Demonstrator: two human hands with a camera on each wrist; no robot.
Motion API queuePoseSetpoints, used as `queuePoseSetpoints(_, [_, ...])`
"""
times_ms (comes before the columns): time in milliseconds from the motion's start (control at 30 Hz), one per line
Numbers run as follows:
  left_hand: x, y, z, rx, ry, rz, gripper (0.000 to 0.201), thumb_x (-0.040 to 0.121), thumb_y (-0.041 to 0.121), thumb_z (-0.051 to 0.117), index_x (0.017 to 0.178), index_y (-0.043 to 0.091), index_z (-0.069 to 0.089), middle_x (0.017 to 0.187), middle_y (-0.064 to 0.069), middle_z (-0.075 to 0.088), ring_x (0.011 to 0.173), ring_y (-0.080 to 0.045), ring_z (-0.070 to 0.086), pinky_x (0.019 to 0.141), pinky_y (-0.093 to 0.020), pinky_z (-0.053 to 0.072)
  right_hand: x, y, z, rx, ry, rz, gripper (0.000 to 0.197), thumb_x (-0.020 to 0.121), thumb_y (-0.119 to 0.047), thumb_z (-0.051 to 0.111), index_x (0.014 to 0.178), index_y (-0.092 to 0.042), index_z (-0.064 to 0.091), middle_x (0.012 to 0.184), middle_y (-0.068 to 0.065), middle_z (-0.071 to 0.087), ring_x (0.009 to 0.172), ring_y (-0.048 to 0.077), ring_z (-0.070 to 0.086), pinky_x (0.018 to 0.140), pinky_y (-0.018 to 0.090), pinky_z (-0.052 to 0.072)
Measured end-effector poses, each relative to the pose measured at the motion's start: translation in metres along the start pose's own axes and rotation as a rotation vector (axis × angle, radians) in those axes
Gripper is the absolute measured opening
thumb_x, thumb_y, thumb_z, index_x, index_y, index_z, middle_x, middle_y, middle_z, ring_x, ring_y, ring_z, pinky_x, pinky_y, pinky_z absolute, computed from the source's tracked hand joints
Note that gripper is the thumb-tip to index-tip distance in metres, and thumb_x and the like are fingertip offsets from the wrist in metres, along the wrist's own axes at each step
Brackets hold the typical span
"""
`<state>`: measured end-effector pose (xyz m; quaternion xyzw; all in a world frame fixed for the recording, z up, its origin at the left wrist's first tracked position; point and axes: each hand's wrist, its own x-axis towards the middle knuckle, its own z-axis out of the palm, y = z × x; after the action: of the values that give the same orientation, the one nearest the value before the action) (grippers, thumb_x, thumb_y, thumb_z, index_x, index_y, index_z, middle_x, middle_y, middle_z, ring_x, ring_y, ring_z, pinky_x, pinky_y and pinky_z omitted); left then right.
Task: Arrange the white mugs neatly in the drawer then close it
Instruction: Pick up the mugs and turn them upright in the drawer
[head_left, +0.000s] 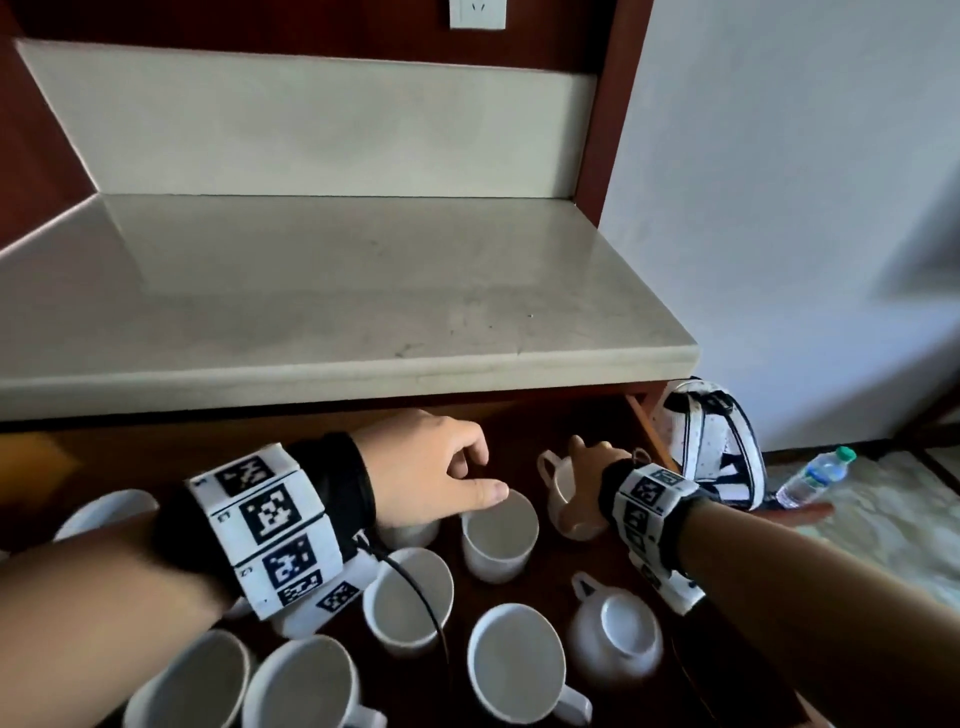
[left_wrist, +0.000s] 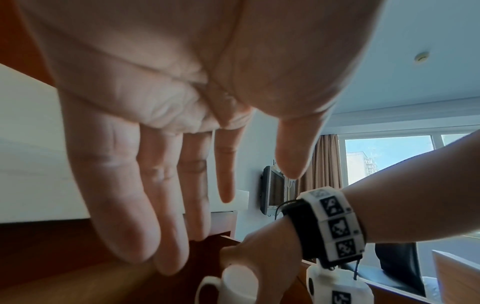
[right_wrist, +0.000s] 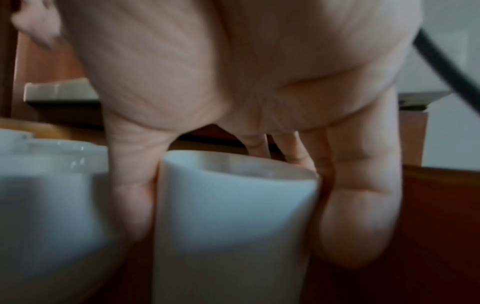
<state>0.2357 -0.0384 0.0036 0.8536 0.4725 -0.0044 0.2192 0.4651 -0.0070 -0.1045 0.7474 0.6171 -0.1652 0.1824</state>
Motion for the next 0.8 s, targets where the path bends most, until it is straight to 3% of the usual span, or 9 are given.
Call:
queuePoseSetpoints(133, [-0.016, -0.013, 0.002, -0.042, -0.016, -0.016, 0.043, 0.083, 0.062, 0.056, 0.112, 0.032, 0.06, 0.102, 0.017, 0.064, 0.081, 0.002, 0.059, 0.076, -0.021, 0.049, 0.011, -0.006, 0.001, -0.01, -0.024, 0.002, 0.106, 0.063, -0.052, 0.074, 0.146, -0.017, 0.019, 0.137, 0.014, 0.045, 0.125, 0.034, 0.051, 0.094, 0.04, 0.049])
queuePoseSetpoints(333, [-0.027, -0.023, 0.003, -0.016, -0.043, -0.039, 0.043, 0.084, 0.062, 0.055, 0.114, 0.032, 0.059, 0.105, 0.016, 0.063, 0.075, 0.004, 0.052, 0.073, -0.018, 0.044, -0.004, -0.01, -0.007, -0.043, -0.065, 0.001, 0.114, 0.061, -0.06, 0.077, 0.146, -0.017, 0.015, 0.139, 0.015, 0.04, 0.125, 0.036, 0.05, 0.095, 0.043, 0.049])
queuePoseSetpoints(400, [-0.028, -0.025, 0.003, -0.024, -0.045, -0.034, 0.041, 0.084, 0.062, 0.055, 0.113, 0.033, 0.059, 0.105, 0.017, 0.062, 0.075, 0.006, 0.053, 0.072, -0.017, 0.043, -0.026, -0.006, -0.009, -0.068, 0.013, -0.021, 0.111, 0.063, -0.066, 0.072, 0.146, -0.02, 0.013, 0.138, 0.014, 0.036, 0.123, 0.038, 0.049, 0.096, 0.043, 0.047])
queuePoseSetpoints(467, [-0.029, -0.029, 0.003, -0.038, -0.044, -0.019, 0.04, 0.083, 0.063, 0.055, 0.111, 0.035, 0.058, 0.102, 0.018, 0.063, 0.077, 0.006, 0.055, 0.072, -0.016, 0.044, -0.054, 0.002, -0.01, -0.112, 0.105, -0.098, 0.099, 0.068, -0.068, 0.066, 0.142, -0.02, 0.022, 0.133, 0.012, 0.041, 0.119, 0.036, 0.051, 0.093, 0.04, 0.046])
queuePoseSetpoints(533, [-0.029, -0.033, 0.004, -0.057, -0.052, -0.012, 0.04, 0.082, 0.064, 0.056, 0.11, 0.035, 0.059, 0.099, 0.02, 0.063, 0.079, 0.005, 0.059, 0.075, -0.018, 0.047, -0.081, 0.011, -0.01, -0.151, 0.035, -0.226, 0.084, 0.072, -0.067, 0.064, 0.134, -0.017, 0.036, 0.127, 0.009, 0.051, 0.115, 0.029, 0.056, 0.092, 0.035, 0.047])
queuePoseSetpoints(600, [-0.027, -0.034, 0.007, -0.06, -0.064, -0.014, 0.039, 0.082, 0.064, 0.056, 0.108, 0.035, 0.058, 0.099, 0.02, 0.064, 0.079, 0.006, 0.06, 0.076, -0.018, 0.048, -0.099, 0.015, -0.006, -0.197, -0.148, -0.321, 0.075, 0.074, -0.065, 0.065, 0.126, -0.014, 0.046, 0.123, 0.005, 0.059, 0.11, 0.023, 0.059, 0.089, 0.031, 0.046])
queuePoseSetpoints(667, [-0.026, -0.032, 0.011, -0.072, -0.078, -0.006, 0.033, 0.082, 0.062, 0.058, 0.103, 0.037, 0.057, 0.1, 0.018, 0.064, 0.077, 0.006, 0.06, 0.074, -0.017, 0.047, -0.105, 0.013, 0.004, -0.272, -0.257, -0.335, 0.076, 0.074, -0.062, 0.068, 0.127, -0.012, 0.047, 0.126, 0.006, 0.059, 0.114, 0.024, 0.058, 0.09, 0.031, 0.046])
queuePoseSetpoints(800, [-0.026, -0.026, 0.016, -0.092, -0.099, 0.004, 0.022, 0.083, 0.061, 0.057, 0.094, 0.042, 0.051, 0.101, 0.017, 0.064, 0.074, 0.006, 0.06, 0.063, -0.01, 0.041, -0.101, 0.005, 0.019, -0.373, -0.287, -0.29, 0.084, 0.073, -0.061, 0.07, 0.133, -0.012, 0.04, 0.134, 0.009, 0.053, 0.122, 0.027, 0.054, 0.096, 0.031, 0.044])
